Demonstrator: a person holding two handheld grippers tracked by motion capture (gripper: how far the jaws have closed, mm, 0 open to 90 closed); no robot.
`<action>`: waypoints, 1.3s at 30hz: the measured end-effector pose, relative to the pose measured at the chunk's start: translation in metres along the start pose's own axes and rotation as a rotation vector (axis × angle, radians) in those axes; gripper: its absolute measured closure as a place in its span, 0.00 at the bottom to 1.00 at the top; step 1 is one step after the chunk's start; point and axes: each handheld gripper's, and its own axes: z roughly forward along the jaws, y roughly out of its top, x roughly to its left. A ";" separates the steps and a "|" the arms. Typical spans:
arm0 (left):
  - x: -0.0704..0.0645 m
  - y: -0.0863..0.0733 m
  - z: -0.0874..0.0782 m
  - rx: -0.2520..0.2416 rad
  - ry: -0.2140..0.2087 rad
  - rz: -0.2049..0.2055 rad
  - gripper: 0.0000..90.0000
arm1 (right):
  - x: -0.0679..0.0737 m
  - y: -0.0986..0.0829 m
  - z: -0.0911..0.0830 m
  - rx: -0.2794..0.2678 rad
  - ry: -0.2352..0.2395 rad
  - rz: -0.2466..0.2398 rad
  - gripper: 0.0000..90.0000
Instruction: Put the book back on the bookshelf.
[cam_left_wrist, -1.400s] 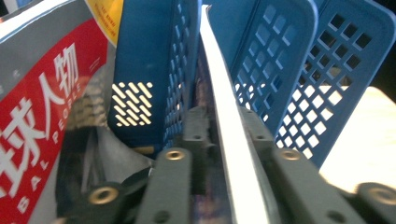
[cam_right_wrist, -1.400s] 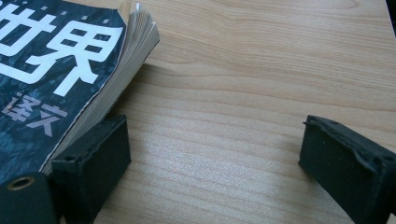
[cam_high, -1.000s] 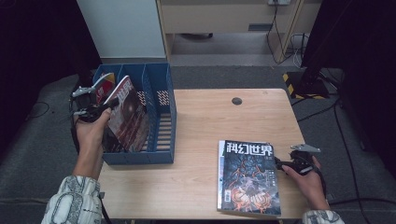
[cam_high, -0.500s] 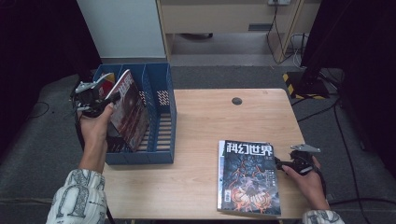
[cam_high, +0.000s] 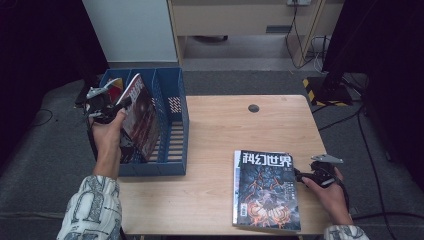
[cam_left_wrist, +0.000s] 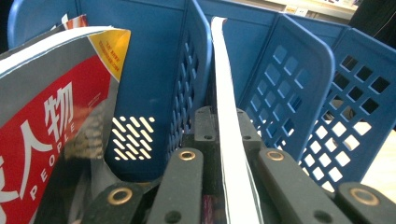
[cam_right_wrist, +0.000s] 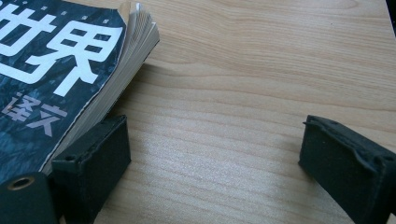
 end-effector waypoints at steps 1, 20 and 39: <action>0.001 0.000 0.000 0.000 0.000 -0.004 0.93 | 0.000 0.000 0.000 0.000 0.000 0.000 0.10; 0.007 0.002 -0.003 0.027 -0.058 -0.034 0.87 | 0.000 0.000 0.000 0.000 0.000 0.000 0.10; 0.004 0.010 -0.024 -0.004 -0.081 -0.006 0.68 | 0.000 0.000 0.000 0.000 0.000 0.000 0.10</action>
